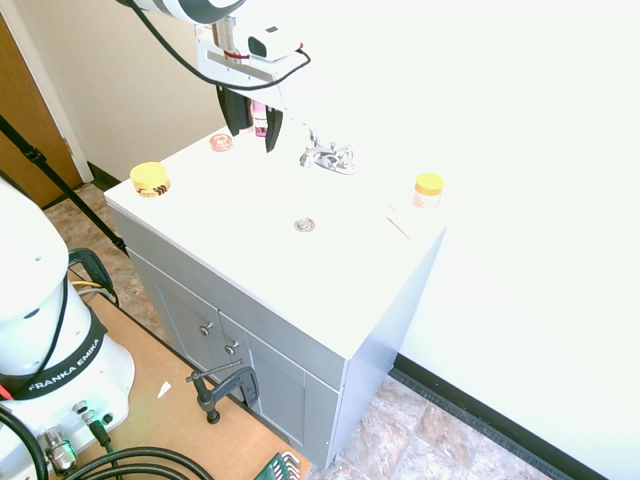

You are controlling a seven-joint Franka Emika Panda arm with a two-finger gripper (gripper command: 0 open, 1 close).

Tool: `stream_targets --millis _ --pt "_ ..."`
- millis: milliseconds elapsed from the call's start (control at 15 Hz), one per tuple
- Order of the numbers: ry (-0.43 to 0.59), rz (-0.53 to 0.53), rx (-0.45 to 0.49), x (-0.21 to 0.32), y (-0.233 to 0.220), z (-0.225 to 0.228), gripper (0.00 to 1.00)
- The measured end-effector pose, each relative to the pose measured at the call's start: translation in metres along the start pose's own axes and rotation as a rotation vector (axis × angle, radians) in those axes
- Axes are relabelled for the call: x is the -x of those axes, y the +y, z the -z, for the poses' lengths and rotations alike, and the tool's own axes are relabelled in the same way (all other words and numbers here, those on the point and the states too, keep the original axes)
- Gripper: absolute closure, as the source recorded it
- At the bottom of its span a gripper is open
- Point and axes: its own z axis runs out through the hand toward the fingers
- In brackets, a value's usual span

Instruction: Turn off the cold water

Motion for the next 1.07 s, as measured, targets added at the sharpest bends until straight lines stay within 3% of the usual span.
stream_targets --millis 267,600,1067 --pt "0.024 -0.046 -0.022 -0.011 -0.002 0.002 0.0" --pt "0.135 -0.116 -0.031 -0.071 -0.027 -0.015 0.0" --pt "0.154 -0.19 0.007 -0.14 -0.053 -0.052 0.0"
